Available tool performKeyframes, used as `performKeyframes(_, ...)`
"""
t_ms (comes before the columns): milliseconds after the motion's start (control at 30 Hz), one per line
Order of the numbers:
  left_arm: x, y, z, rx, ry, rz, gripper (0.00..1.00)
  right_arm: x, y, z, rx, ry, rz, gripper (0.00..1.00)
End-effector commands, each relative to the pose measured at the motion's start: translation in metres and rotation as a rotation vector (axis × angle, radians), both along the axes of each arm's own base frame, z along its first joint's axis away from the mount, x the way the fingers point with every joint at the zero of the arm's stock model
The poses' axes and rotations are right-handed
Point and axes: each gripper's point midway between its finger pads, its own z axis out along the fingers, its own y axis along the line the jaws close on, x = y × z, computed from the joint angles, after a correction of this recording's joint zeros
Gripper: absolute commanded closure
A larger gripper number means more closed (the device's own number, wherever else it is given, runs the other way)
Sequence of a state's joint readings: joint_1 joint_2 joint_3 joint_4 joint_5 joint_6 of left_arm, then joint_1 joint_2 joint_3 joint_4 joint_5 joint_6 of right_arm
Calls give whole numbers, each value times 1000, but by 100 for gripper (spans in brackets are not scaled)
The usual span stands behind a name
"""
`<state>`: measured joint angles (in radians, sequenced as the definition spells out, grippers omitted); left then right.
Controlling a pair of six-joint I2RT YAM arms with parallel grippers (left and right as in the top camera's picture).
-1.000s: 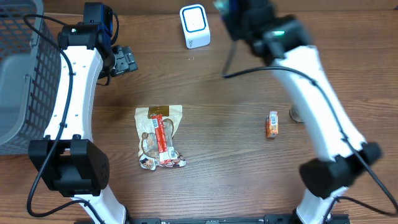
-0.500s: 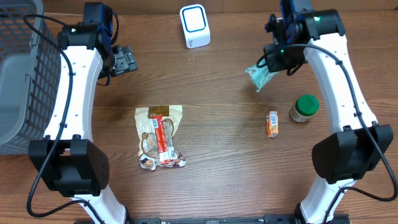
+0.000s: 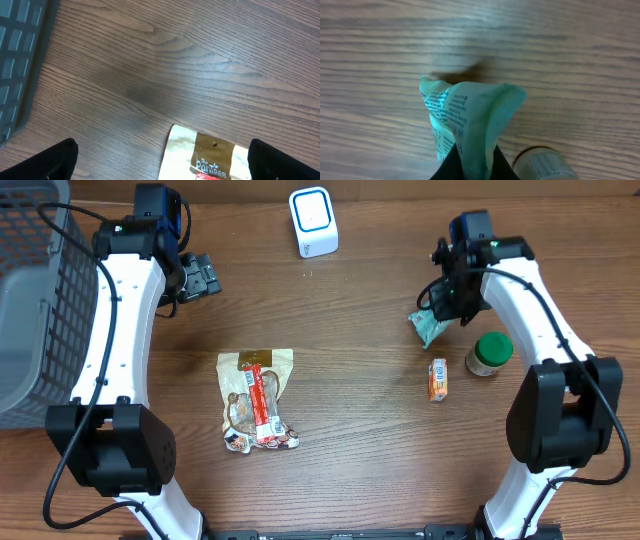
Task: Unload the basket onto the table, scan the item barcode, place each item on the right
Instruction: 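Carry the wipes pack right and lower it beside the jar, then open the right gripper to release the wipes pack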
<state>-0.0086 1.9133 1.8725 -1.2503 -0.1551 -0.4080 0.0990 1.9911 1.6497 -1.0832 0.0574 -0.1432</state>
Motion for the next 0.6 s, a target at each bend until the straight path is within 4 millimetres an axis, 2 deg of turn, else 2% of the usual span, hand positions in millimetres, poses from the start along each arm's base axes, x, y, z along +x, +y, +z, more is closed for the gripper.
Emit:
performKeyframes(0, 1, 3, 5, 15, -11, -6, 0, 1, -10, -6, -65, -4, 0, 91)
performKeyframes(33, 1, 3, 5, 15, -11, -6, 0, 1, -10, -6, -67, -5, 0, 89)
performKeyframes(167, 1, 3, 5, 15, -11, -6, 1, 2, -10, -6, -66, -12, -1, 61)
performKeyframes(200, 1, 3, 5, 15, -11, -6, 0, 3, -10, -6, -65, -14, -1, 51)
performKeyframes(300, 1, 3, 5, 15, -11, -6, 0, 7, -9, -1, -54, -35, -45, 37)
performKeyframes(367, 1, 3, 5, 15, -11, -6, 0, 10, -9, 8, -39, -63, -93, 34)
performKeyframes(467, 1, 3, 5, 15, -11, -6, 0, 11, -9, 34, -15, -112, -158, 34)
performKeyframes(567, 1, 3, 5, 15, -11, -6, 1, -3, -7, 60, 17, -126, -200, 33)
